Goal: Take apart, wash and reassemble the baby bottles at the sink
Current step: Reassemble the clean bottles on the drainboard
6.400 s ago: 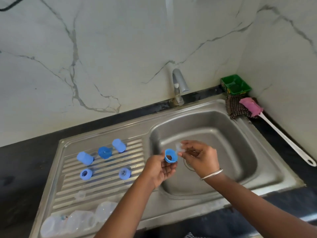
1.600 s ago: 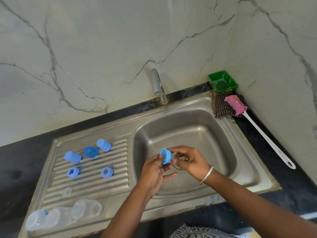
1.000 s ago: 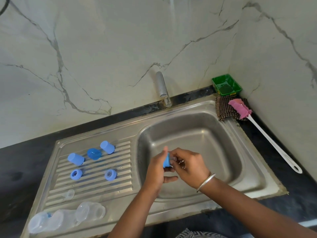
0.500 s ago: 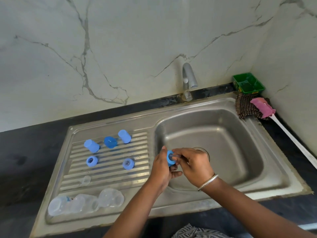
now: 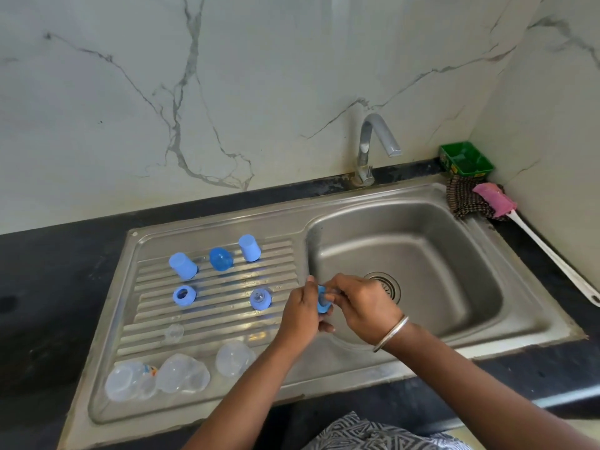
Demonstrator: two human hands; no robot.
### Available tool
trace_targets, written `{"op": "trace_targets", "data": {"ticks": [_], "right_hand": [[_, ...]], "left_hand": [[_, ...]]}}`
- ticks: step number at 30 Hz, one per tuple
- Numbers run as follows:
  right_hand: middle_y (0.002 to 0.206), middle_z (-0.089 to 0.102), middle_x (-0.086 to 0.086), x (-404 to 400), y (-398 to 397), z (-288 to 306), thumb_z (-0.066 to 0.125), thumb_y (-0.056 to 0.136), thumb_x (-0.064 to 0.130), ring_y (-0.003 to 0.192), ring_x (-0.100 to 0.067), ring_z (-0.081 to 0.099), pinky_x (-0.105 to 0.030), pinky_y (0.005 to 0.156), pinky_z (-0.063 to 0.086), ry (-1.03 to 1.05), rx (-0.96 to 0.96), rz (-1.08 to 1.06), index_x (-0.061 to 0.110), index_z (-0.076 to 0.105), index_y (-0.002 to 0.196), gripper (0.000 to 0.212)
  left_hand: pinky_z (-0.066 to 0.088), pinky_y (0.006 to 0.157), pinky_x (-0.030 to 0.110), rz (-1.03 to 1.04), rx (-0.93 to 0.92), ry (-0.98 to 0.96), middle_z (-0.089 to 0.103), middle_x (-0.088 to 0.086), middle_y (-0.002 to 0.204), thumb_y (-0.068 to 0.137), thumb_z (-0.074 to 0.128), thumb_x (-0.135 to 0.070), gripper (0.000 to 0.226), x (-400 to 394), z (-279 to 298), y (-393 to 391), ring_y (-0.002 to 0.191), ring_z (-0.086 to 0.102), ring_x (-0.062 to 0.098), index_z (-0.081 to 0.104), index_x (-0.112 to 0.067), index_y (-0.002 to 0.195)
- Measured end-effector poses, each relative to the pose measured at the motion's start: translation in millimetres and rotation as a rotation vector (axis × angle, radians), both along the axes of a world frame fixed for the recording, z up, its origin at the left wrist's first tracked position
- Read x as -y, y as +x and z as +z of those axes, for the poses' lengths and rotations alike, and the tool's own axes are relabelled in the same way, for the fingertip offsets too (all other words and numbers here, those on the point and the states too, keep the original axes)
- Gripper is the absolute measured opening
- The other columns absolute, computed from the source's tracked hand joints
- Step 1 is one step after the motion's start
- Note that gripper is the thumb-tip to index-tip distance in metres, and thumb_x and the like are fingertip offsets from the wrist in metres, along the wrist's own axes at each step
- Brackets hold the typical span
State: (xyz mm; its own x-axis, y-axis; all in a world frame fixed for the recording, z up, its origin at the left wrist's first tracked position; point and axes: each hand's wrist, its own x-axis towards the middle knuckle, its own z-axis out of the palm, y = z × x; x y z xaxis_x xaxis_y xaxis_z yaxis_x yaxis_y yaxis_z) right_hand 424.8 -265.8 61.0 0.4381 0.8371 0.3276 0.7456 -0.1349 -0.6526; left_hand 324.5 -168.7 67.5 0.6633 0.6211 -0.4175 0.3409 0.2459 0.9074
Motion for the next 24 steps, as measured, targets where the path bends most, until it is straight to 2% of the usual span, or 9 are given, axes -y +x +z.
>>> {"op": "trace_targets", "data": {"ticks": [2,4,7,9,11,14,17,21,24], "right_hand": [[0.080,0.070,0.001,-1,-4,1,0.059,0.087,0.014,0.069,-0.017,0.066,-0.033,0.064,0.053,0.021,-0.016,-0.025,0.010,0.066,0.090,0.008],[0.078,0.070,0.003,-1,-11,5,0.054,0.091,0.023,0.068,-0.014,0.067,-0.029,0.063,0.053,0.051,-0.045,-0.071,0.011,0.066,0.091,0.017],[0.079,0.070,0.003,0,-21,5,0.047,0.093,0.032,0.067,-0.015,0.067,-0.032,0.060,0.054,0.058,-0.031,-0.123,0.011,0.063,0.093,0.026],[0.084,0.072,0.002,0,-29,3,0.056,0.091,0.023,0.072,-0.014,0.069,-0.032,0.064,0.056,0.067,-0.034,-0.150,0.014,0.066,0.099,0.016],[0.090,0.074,0.003,0,-33,3,0.070,0.085,0.018,0.079,-0.008,0.070,-0.024,0.073,0.057,0.091,-0.105,-0.177,0.017,0.071,0.108,0.023],[0.092,0.074,0.008,1,-34,7,0.082,0.076,0.013,0.083,0.003,0.068,-0.014,0.076,0.054,0.121,-0.216,-0.190,0.017,0.076,0.103,0.028],[0.086,0.072,0.015,2,-34,10,0.084,0.073,0.008,0.079,0.011,0.065,-0.004,0.073,0.046,0.167,-0.166,-0.196,0.016,0.079,0.089,0.019],[0.078,0.072,0.008,2,-32,10,0.074,0.082,0.006,0.071,-0.001,0.064,-0.007,0.069,0.046,0.111,0.016,-0.120,0.015,0.076,0.088,0.011],[0.079,0.070,0.003,2,-29,6,0.064,0.087,0.007,0.069,-0.008,0.063,-0.024,0.064,0.052,0.066,0.092,-0.087,0.013,0.066,0.083,0.008]], "left_hand": [[0.053,0.052,0.028,0.003,0.041,-0.101,0.055,0.003,0.057,0.108,0.028,-0.037,0.050,-2,2,-2,0.050,0.055,0.009,0.061,-0.009,0.084],[0.054,0.053,0.030,0.025,0.078,-0.186,0.054,0.003,0.056,0.108,0.028,-0.035,0.049,-1,6,-3,0.052,0.053,0.011,0.062,-0.008,0.086],[0.058,0.061,0.034,0.063,0.109,-0.250,0.055,0.014,0.068,0.108,0.027,-0.035,0.049,2,9,-4,0.065,0.054,0.021,0.064,-0.009,0.089],[0.059,0.066,0.038,0.078,0.118,-0.260,0.054,0.017,0.072,0.108,0.027,-0.036,0.049,2,9,-7,0.071,0.053,0.025,0.063,-0.010,0.088],[0.059,0.066,0.039,0.076,0.123,-0.248,0.059,0.017,0.074,0.107,0.027,-0.037,0.049,1,9,-10,0.074,0.057,0.027,0.063,-0.009,0.089],[0.057,0.057,0.032,0.069,0.128,-0.236,0.062,0.004,0.059,0.108,0.027,-0.037,0.050,1,9,-14,0.062,0.055,0.018,0.064,-0.007,0.093],[0.053,0.051,0.029,0.046,0.124,-0.212,0.053,-0.003,0.051,0.108,0.027,-0.036,0.049,2,10,-16,0.051,0.046,0.010,0.063,-0.008,0.090],[0.053,0.049,0.029,0.046,0.090,-0.202,0.053,0.000,0.052,0.108,0.027,-0.036,0.048,4,12,-16,0.048,0.050,0.009,0.061,-0.009,0.086],[0.058,0.055,0.034,0.058,0.095,-0.222,0.054,0.002,0.054,0.108,0.027,-0.035,0.047,4,13,-17,0.049,0.052,0.010,0.061,-0.010,0.088]]}}
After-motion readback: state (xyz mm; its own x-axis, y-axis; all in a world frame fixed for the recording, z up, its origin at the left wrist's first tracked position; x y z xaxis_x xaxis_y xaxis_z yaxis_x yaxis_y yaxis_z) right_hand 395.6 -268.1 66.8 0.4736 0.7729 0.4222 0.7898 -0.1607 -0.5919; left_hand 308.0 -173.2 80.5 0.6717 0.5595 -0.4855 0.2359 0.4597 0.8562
